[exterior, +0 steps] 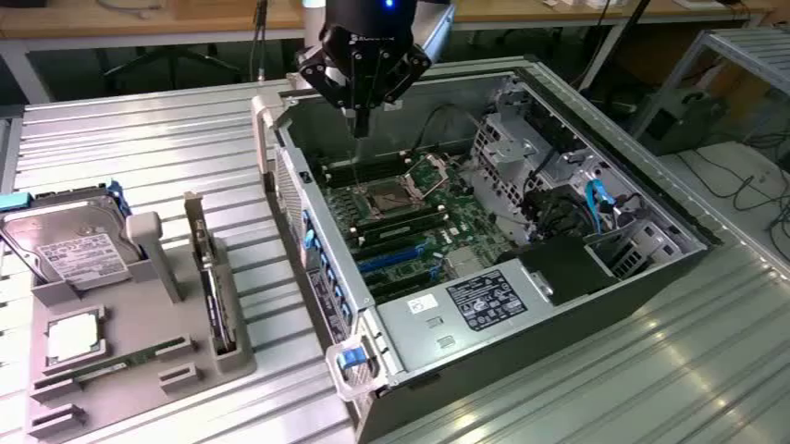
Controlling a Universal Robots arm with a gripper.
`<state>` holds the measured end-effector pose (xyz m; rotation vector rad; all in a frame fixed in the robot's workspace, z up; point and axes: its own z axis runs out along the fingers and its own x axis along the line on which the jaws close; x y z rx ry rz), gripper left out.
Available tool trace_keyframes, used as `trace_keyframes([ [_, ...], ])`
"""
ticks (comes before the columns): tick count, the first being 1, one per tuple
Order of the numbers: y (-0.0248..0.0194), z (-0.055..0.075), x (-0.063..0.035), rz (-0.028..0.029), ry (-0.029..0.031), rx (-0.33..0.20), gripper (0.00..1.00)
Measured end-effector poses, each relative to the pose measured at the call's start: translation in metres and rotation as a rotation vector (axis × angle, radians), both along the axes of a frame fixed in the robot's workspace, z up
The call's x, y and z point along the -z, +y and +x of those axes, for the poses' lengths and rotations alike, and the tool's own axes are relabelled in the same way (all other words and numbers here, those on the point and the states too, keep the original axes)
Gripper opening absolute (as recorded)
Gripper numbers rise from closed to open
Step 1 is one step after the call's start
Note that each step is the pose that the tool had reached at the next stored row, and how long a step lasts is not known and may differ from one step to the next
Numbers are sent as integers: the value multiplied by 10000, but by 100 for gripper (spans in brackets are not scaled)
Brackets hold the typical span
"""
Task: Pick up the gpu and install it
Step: 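Reach for the gpu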
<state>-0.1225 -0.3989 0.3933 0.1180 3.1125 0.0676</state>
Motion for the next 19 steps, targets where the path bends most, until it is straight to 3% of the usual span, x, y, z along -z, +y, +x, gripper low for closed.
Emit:
trace_keyframes([
  [9, 0, -182, 0, 0, 1, 0, 11],
  [19, 0, -268, 0, 0, 0, 0, 11],
])
